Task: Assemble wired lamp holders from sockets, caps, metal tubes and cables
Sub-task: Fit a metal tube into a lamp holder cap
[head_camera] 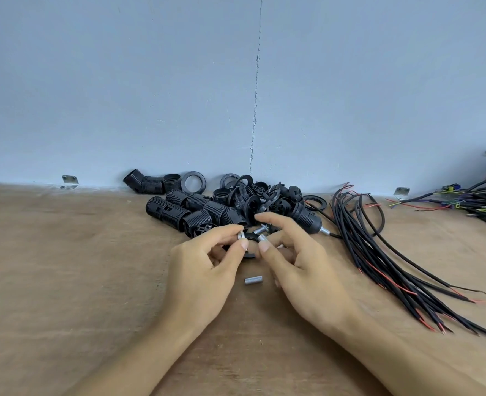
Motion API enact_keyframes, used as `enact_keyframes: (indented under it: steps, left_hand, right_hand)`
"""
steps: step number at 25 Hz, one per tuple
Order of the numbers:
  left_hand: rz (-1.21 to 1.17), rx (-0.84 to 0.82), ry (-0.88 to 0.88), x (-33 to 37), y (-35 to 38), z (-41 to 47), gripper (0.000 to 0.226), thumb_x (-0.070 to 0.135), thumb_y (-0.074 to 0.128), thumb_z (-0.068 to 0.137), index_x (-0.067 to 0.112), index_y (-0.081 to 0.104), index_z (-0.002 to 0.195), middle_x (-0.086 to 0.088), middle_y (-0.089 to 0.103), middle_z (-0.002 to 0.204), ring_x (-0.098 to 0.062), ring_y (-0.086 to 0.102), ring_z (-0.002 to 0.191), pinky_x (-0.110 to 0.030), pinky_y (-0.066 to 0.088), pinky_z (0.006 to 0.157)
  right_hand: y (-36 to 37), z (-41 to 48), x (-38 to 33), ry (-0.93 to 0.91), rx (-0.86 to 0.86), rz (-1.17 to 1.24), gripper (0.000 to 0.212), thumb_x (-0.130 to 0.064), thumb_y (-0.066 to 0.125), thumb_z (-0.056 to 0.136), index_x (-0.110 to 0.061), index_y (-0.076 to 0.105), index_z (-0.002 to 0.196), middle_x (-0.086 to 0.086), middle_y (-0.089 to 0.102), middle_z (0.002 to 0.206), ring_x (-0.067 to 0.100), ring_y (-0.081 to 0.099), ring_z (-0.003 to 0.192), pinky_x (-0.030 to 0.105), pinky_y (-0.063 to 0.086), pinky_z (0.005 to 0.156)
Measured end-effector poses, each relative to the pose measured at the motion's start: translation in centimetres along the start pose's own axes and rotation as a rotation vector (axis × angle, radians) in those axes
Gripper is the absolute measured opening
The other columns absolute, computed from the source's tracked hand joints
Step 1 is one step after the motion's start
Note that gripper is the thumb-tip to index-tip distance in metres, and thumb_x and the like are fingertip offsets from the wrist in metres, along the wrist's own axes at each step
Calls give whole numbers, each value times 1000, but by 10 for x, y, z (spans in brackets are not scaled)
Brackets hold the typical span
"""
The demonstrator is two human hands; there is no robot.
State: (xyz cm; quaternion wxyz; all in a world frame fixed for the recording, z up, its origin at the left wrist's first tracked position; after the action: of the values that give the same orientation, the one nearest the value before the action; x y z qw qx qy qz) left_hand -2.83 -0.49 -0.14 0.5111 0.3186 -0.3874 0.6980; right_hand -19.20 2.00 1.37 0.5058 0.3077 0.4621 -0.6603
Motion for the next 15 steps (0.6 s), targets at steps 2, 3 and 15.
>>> enact_keyframes:
  steps: [2,3,15]
  left_hand:
    - [-59,-58,-59,-1,-1,0,26,14,77,90,39,77,99,16,78,85,-9,70,70,-30,60,69]
    - [-82,-92,-61,1,-1,0,27,12,77,90,38,77,97,14,78,84,-8,68,65,-24,58,65]
    - [-142,-157,-85,2,-2,0,22,18,77,90,39,80,95,9,78,81,-6,62,54,-14,49,56]
  right_hand:
    - [0,0,-1,10,-4,88,25,-21,68,96,-41,62,108,-6,73,88,9,54,57,25,46,54]
    - [0,0,-1,11,-8,116,19,-22,70,94,-38,65,103,-3,74,88,10,55,58,25,47,53]
    - [-3,0,-1,33,-3,129,15,-11,61,99,-21,68,108,-8,73,81,4,53,52,19,46,54]
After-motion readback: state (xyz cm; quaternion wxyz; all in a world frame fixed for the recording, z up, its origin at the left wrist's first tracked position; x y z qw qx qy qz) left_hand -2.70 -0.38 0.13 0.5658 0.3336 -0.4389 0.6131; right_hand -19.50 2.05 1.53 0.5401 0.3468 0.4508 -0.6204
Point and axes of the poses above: each hand's wrist, its own z-axis towards the middle knuckle, its own y-axis out of the palm, x = y × z, the point moved 1 cm from there along z, towards the middle knuckle
